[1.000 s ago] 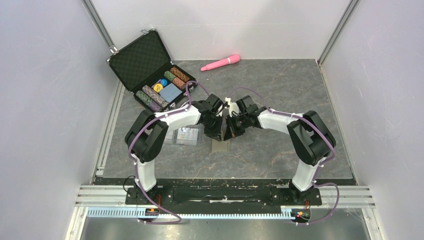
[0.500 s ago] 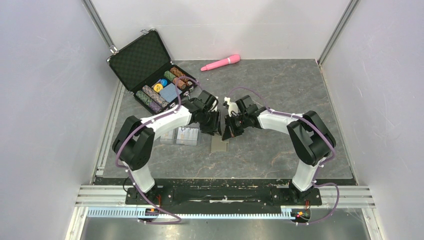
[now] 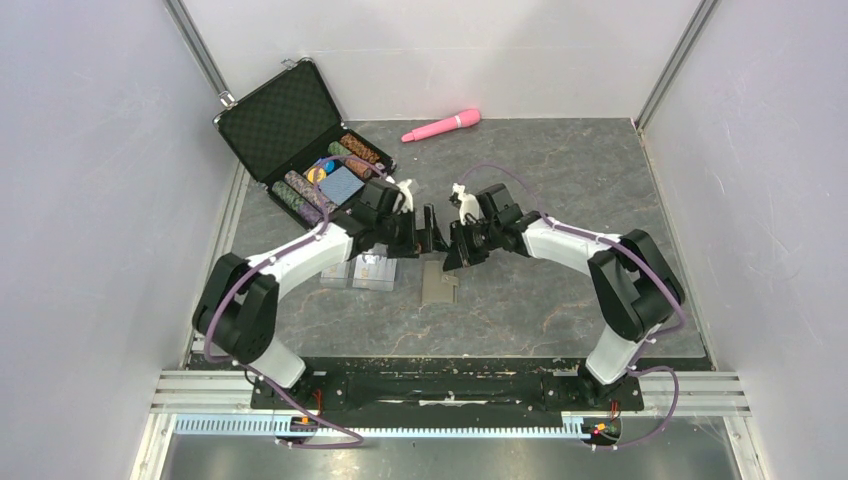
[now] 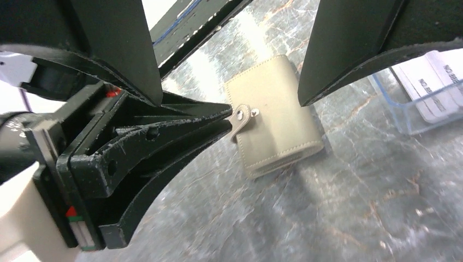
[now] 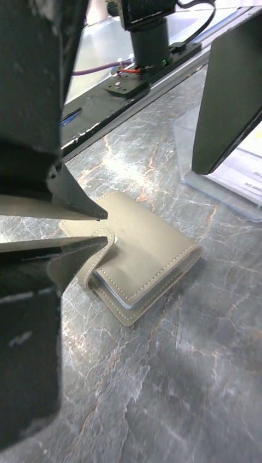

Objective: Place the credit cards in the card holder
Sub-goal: Reset both arms

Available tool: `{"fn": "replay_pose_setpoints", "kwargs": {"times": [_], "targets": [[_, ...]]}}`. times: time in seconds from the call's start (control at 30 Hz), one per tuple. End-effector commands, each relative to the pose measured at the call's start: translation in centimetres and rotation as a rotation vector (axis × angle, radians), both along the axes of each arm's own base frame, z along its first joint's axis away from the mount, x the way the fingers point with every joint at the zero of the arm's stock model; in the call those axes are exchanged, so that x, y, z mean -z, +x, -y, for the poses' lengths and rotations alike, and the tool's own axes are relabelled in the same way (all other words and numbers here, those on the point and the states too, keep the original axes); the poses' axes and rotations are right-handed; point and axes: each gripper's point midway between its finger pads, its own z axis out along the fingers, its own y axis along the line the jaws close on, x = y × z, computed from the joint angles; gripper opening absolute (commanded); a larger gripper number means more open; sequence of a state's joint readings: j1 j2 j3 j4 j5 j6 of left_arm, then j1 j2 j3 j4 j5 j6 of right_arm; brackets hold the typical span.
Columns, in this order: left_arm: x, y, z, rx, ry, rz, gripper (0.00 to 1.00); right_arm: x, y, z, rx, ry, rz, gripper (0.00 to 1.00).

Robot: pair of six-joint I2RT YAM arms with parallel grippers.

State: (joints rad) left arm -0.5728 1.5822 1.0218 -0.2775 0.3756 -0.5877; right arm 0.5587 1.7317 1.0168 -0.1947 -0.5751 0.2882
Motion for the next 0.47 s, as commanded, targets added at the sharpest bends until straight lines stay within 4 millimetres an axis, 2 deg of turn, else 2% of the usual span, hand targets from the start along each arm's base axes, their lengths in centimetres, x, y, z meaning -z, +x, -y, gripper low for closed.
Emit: {"fn": "replay_pose_setpoints", "kwargs": {"times": [0.0,0.1,0.23,0.37,0.43], "targets": [[-5.3,2.2,0.4,-0.024,-0.204,0.143,1.00,-3.6,2.6,0.5,0.069,0.042,0.139,0.24],[-6.0,3.3,-1.2,-0.074,-0.208,0.183,1.00,-3.9,3.4,1.5,0.114,0.037,0.164,0.34],[-6.8,4.9,-4.6,-0.183,-0.106,0.278,1.00,-4.3,4.6,3.3,0.194,0.020,0.221,0.59],[-8.8,5.7,-7.4,-0.236,-0.008,0.438,1.00,-4.9,5.8,5.9,0.291,-0.006,0.303,0.82],[-9.6,6.6,-9.2,-0.321,0.055,0.483,1.00,-5.2,6.4,7.3,0.341,-0.016,0.335,0.98]]}}
